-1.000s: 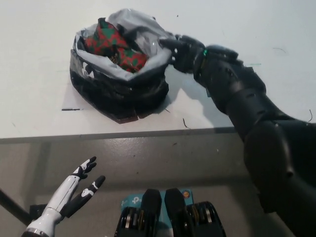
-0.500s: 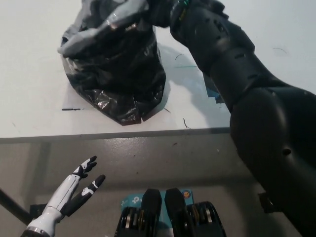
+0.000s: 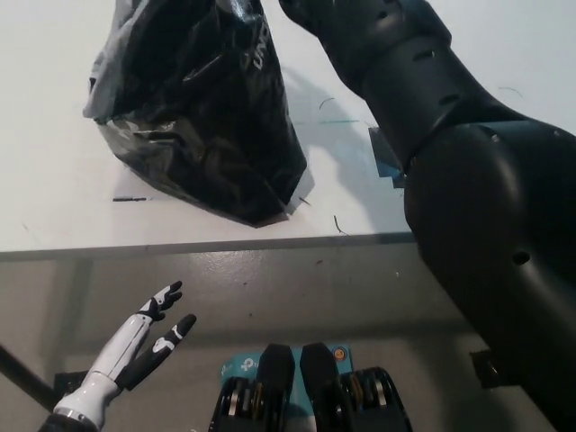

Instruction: The robot uses its right hand to pick up a bag of coffee beans and puts it in the black plastic bag, then the robot grabs the top of the bag and lifts it.

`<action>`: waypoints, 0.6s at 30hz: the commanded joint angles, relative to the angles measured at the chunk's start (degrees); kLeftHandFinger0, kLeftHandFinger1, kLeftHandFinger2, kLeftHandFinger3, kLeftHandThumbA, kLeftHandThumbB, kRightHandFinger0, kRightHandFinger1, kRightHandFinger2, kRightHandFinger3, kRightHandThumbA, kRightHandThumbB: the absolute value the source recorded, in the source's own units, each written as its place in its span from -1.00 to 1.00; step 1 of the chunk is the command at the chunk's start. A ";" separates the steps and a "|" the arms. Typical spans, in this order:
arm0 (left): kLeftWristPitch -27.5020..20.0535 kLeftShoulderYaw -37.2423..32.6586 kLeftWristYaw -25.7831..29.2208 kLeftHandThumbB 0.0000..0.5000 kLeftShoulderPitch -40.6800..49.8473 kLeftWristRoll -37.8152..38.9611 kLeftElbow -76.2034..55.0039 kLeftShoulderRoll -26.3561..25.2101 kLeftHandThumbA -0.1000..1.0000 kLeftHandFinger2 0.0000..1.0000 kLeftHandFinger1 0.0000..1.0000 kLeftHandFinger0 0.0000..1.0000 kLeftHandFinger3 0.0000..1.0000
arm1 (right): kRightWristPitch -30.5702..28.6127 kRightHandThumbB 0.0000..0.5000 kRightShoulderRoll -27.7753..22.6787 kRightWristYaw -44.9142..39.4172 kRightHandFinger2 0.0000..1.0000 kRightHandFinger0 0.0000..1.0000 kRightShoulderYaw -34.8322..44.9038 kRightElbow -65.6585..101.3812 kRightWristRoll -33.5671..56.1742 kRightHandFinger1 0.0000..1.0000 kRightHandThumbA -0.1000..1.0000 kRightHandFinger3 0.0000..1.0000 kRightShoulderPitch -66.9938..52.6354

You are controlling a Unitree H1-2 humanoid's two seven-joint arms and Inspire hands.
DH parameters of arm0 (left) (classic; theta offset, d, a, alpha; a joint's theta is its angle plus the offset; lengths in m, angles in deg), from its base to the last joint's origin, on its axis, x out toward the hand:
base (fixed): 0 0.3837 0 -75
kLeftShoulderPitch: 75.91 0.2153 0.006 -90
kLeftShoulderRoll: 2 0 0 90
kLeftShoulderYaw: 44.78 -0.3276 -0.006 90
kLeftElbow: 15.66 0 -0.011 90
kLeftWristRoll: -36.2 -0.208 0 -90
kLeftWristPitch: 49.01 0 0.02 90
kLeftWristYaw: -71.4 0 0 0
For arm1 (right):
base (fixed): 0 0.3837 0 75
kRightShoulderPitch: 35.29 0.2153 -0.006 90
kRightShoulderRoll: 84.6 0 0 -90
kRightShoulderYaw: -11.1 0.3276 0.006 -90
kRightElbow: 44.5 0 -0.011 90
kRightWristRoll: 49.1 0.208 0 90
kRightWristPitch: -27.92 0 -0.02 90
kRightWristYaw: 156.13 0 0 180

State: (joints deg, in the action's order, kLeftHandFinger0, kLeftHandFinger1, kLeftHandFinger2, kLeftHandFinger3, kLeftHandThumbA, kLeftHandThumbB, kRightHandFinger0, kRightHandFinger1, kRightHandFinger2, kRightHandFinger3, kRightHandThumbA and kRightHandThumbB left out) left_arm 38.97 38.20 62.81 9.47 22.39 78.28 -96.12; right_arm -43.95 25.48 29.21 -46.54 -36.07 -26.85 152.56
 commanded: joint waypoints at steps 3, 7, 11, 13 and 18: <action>-1.79 -0.28 -0.26 -0.30 1.54 -0.32 -1.20 -0.47 0.85 1.00 1.00 1.00 1.00 | -0.58 -0.94 -1.31 0.01 0.20 -1.00 0.80 3.88 3.38 -0.58 -0.29 0.65 8.26; -1.07 -0.47 -0.29 -0.29 2.23 -0.80 -1.69 -0.43 0.87 1.00 1.00 1.00 1.00 | -0.23 -0.92 -1.60 0.24 0.23 -1.00 1.13 4.22 3.78 -0.54 -0.35 0.63 8.98; -1.11 -0.43 -0.48 -0.33 2.48 -0.47 -1.72 -0.37 0.84 1.00 1.00 1.00 1.00 | 0.00 -0.92 -2.36 0.54 0.28 -1.00 1.29 4.30 4.17 -0.45 -0.38 0.74 10.13; -1.22 -0.41 -0.49 -0.32 2.05 -0.42 -1.27 -0.34 0.84 1.00 1.00 1.00 1.00 | -0.02 -0.91 -2.65 0.71 0.28 -1.00 1.24 4.19 4.35 -0.46 -0.37 0.73 10.71; -1.42 -0.58 -0.39 -0.37 2.67 -0.66 -1.65 -0.30 0.82 1.00 1.00 1.00 1.00 | -1.01 -0.91 -1.72 0.30 0.24 -1.00 1.46 3.97 5.07 -0.48 -0.39 0.66 9.89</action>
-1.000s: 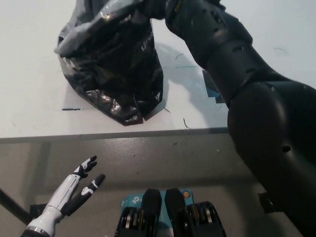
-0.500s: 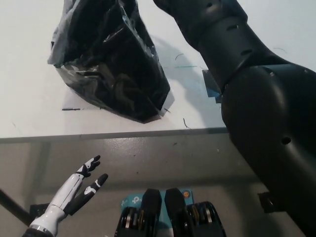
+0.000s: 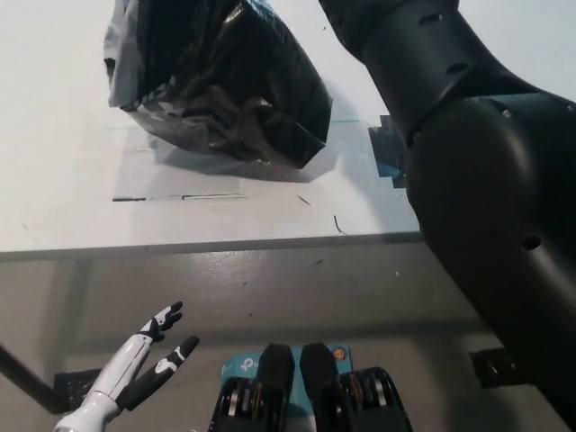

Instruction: The robot uses its right hand to pick up a bag of coffee beans and puts it in the black plastic bag, then the robot grabs the top of the bag and lifts it.

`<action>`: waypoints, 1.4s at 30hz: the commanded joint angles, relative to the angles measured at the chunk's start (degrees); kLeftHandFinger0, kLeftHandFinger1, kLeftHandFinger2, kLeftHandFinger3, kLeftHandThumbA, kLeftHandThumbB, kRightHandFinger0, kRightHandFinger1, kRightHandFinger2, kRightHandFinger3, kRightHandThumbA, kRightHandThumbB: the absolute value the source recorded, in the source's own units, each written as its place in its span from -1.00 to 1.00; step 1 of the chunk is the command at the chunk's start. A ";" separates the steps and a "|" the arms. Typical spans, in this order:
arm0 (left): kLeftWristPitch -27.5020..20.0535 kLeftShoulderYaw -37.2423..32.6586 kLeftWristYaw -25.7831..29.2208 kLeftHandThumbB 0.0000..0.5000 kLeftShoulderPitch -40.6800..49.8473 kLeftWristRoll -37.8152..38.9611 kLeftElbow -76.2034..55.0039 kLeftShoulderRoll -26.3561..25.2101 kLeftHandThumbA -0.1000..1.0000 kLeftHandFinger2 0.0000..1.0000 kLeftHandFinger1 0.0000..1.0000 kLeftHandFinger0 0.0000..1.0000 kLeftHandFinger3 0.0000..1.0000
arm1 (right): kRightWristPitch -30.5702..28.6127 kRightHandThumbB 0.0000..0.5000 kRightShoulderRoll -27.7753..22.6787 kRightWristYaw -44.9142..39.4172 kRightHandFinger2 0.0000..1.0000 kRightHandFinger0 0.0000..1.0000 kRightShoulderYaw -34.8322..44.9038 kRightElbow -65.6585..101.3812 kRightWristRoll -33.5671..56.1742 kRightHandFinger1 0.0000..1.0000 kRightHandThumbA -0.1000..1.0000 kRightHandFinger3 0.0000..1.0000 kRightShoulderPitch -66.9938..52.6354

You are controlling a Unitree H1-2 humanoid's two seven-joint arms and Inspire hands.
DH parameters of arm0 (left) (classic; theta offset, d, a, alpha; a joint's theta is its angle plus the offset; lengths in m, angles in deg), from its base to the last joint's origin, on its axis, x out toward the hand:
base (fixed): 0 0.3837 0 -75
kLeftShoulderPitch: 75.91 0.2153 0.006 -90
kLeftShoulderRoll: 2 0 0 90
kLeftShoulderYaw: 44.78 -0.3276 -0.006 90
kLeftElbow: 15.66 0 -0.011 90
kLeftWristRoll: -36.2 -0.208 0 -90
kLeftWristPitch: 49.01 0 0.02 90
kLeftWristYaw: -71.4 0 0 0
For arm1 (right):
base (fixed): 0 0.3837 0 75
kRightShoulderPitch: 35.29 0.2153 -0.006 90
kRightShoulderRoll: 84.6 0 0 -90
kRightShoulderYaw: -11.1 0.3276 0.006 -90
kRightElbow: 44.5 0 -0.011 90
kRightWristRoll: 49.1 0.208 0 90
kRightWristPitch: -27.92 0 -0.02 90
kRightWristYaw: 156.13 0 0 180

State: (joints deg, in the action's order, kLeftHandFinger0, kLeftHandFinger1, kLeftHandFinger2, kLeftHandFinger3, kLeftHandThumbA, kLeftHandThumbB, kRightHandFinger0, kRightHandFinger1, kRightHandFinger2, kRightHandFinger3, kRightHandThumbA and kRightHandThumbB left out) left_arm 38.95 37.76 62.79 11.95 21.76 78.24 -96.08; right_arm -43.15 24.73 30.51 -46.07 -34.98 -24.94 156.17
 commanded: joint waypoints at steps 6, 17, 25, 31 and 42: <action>-1.36 -0.18 -0.10 -0.35 0.34 -0.37 -1.67 -0.35 0.82 1.00 1.00 1.00 1.00 | -2.94 -0.94 0.04 -0.96 0.32 -1.00 1.22 2.78 3.84 -0.46 -0.48 0.79 4.90; -2.39 -0.38 -0.28 -0.35 0.03 -0.51 -1.22 -0.89 0.86 1.00 1.00 1.00 1.00 | -6.22 -0.96 0.11 -2.24 0.19 -1.00 -2.22 1.68 0.64 -0.69 -0.45 0.35 -1.72; -1.87 -0.13 0.09 -0.31 -0.16 -0.34 -1.75 -0.53 0.83 1.00 1.00 1.00 1.00 | -5.13 0.24 -1.14 -13.01 1.00 1.00 -28.76 0.03 -19.88 1.00 0.62 1.00 -12.07; -1.52 0.07 -0.24 -0.34 -1.26 0.01 -1.36 -0.74 0.82 1.00 1.00 1.00 1.00 | -8.82 0.32 -3.40 -18.88 1.00 1.00 -40.84 0.63 -24.62 1.00 0.91 1.00 -17.18; -2.06 -0.06 -0.21 -0.32 0.20 0.26 -0.56 -0.69 0.85 1.00 1.00 1.00 1.00 | -13.09 0.87 -8.94 -15.37 1.00 1.00 -45.95 3.65 -24.65 1.00 0.81 1.00 -19.02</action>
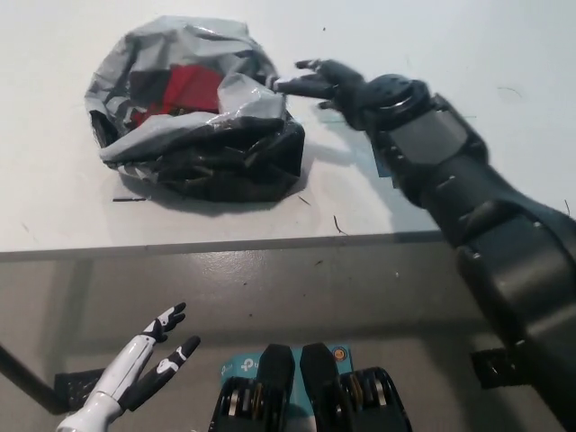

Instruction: The robot uses its right hand to pick up a bag of coffee beans and puts it in the black plastic bag, then the robot grabs the top of the bag and lifts it.

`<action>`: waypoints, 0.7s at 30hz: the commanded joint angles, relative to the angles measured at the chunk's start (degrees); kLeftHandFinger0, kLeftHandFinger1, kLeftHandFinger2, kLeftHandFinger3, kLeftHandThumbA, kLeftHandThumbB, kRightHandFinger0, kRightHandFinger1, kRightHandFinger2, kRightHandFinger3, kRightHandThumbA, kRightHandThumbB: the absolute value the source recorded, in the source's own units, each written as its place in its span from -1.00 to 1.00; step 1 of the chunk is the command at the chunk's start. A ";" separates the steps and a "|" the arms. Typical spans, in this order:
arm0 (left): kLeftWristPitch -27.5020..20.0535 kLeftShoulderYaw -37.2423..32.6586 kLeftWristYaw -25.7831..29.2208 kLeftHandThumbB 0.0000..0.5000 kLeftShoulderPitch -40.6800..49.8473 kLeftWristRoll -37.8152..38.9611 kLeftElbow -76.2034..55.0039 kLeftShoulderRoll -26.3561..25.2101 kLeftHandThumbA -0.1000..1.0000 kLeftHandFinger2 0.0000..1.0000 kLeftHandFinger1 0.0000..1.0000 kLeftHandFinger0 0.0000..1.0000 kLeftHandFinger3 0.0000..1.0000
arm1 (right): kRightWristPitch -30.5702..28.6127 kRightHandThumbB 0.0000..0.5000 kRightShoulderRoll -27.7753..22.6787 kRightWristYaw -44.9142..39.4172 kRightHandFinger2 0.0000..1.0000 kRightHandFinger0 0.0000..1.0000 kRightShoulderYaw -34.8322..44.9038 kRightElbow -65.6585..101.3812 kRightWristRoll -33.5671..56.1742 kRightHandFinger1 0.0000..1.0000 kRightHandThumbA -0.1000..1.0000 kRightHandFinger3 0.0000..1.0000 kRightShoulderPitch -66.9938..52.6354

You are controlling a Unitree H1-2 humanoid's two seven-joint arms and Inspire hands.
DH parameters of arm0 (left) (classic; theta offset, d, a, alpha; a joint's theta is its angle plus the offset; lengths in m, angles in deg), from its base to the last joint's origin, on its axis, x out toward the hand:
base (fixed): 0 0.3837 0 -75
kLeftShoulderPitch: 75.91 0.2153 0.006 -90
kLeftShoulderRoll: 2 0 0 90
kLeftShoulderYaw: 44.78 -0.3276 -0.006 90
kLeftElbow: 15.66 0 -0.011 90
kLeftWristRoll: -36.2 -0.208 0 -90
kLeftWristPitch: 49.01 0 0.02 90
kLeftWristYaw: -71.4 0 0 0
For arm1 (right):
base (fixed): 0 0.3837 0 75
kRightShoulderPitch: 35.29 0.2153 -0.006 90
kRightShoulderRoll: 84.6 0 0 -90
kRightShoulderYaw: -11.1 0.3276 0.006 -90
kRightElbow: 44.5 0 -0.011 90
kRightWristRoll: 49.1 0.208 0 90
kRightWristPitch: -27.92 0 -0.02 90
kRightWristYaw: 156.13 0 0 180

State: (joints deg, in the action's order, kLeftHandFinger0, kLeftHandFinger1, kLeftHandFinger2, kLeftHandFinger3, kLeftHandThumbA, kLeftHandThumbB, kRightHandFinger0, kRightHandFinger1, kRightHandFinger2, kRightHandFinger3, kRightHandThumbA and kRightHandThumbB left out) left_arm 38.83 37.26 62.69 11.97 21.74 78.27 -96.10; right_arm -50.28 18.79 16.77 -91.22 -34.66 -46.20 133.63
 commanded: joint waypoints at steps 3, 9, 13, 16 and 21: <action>-1.45 0.37 -0.07 -0.33 0.28 -0.06 -1.04 -0.66 0.84 1.00 1.00 1.00 1.00 | -8.77 0.60 -4.55 -3.74 1.00 1.00 0.57 6.04 -2.33 1.00 0.84 1.00 4.19; 0.12 0.76 -0.52 -0.34 0.52 0.80 -1.80 -0.42 0.77 1.00 1.00 1.00 1.00 | -5.10 1.00 -6.92 -6.97 1.00 1.00 8.16 11.61 3.50 1.00 0.85 1.00 6.89; -1.57 0.54 0.05 -0.34 0.65 0.22 -1.06 -0.46 0.78 1.00 1.00 1.00 1.00 | 1.67 1.00 -8.27 -9.97 1.00 1.00 15.15 16.53 9.09 1.00 0.71 1.00 8.57; -1.30 0.74 -0.31 -0.33 0.75 1.01 -0.87 -0.32 0.75 1.00 1.00 1.00 1.00 | 8.29 1.00 -9.58 -13.89 1.00 1.00 21.75 21.24 15.56 1.00 0.67 1.00 9.72; -0.44 0.70 -0.29 -0.35 1.17 0.31 -1.74 -0.67 0.76 1.00 1.00 1.00 1.00 | 14.10 1.00 -10.68 -14.43 1.00 1.00 26.96 36.52 19.75 1.00 0.83 1.00 7.16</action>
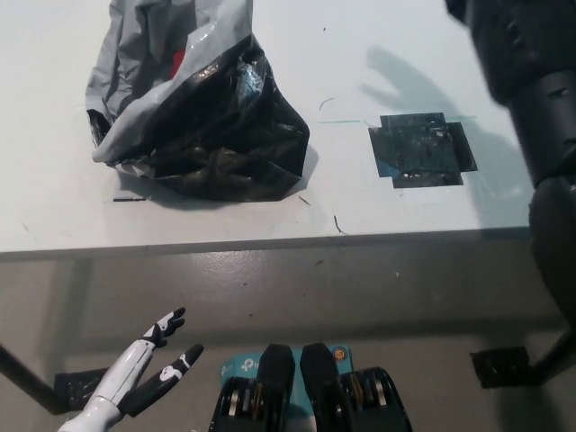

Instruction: The robot uses its right hand to pick up a bag of coffee beans and puts it in the black plastic bag, then the robot grabs the top of the bag and lifts it.

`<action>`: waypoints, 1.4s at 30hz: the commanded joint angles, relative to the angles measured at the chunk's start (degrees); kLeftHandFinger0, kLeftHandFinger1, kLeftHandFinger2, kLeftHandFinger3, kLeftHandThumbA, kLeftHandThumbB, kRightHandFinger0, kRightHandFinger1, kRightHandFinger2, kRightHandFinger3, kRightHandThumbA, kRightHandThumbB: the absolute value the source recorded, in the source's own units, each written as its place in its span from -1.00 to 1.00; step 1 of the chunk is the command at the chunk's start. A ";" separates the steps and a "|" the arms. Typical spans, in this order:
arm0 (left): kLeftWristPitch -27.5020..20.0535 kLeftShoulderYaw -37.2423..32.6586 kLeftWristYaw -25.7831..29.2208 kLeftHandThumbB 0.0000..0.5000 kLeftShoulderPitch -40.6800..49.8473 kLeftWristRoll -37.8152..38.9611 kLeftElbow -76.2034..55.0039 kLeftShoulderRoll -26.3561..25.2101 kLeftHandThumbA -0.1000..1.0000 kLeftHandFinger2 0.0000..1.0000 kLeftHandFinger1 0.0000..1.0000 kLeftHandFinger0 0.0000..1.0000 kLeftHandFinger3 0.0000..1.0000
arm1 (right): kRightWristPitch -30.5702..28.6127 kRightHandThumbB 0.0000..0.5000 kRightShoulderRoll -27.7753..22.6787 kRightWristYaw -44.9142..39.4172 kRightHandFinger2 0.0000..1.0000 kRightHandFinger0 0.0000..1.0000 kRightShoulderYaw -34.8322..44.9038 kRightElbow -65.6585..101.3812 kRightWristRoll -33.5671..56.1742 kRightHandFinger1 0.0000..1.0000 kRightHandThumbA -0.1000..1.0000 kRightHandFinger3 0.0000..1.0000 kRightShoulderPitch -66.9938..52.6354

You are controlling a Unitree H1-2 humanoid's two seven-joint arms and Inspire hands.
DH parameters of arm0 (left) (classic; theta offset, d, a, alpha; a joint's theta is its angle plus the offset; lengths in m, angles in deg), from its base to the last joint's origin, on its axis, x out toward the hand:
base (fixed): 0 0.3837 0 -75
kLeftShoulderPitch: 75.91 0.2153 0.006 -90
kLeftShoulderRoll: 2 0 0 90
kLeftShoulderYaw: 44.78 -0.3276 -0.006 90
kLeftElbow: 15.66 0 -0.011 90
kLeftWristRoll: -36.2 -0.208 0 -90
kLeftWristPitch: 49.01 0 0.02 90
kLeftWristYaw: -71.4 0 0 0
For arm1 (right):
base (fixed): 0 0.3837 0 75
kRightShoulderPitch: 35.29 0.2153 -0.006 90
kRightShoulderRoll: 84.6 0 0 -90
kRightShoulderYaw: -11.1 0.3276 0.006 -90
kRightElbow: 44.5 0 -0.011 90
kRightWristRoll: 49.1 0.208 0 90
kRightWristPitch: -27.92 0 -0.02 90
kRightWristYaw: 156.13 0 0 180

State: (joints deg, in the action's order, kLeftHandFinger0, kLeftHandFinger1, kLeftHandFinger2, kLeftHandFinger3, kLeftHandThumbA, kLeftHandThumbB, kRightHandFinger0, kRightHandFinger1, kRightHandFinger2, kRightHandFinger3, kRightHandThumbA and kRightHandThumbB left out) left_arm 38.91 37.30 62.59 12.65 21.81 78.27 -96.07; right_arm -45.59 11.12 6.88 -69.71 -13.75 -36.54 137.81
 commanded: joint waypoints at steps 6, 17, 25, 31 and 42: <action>-2.01 1.39 0.45 -0.38 -2.03 1.01 -0.33 -0.39 0.71 1.00 1.00 1.00 1.00 | 10.44 0.95 -6.88 -0.31 1.00 1.00 2.96 44.79 14.52 1.00 0.85 1.00 -6.95; -1.83 3.41 -0.04 -0.39 -7.66 3.46 1.07 -1.31 0.90 1.00 1.00 1.00 1.00 | 10.44 0.99 -11.28 -0.06 1.00 1.00 4.82 93.89 5.60 1.00 1.00 1.00 -36.40; -0.96 3.65 -0.65 -0.42 -8.97 4.04 1.01 -1.64 0.93 1.00 1.00 1.00 1.00 | -0.16 0.97 -9.30 -2.72 1.00 1.00 4.14 106.67 3.43 1.00 1.00 1.00 -56.61; -1.03 3.56 -0.85 -0.42 -8.53 3.80 0.91 -2.15 0.94 1.00 1.00 1.00 1.00 | -2.75 0.99 -5.19 -1.57 1.00 1.00 1.46 111.19 -0.31 1.00 1.00 1.00 -68.19; -1.25 3.37 -0.77 -0.48 -4.71 3.98 0.32 -1.80 0.84 1.00 1.00 1.00 1.00 | -21.18 0.41 2.44 -1.65 1.00 1.00 -4.09 95.56 -6.04 1.00 1.00 1.00 -85.29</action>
State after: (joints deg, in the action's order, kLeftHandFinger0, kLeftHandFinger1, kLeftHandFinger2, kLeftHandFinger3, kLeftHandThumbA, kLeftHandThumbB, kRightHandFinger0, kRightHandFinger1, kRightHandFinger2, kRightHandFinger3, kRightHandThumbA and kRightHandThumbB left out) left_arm 39.04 37.41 62.55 8.81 21.94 82.01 -96.03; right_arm -40.78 9.82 6.44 -68.70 60.00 -34.58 66.84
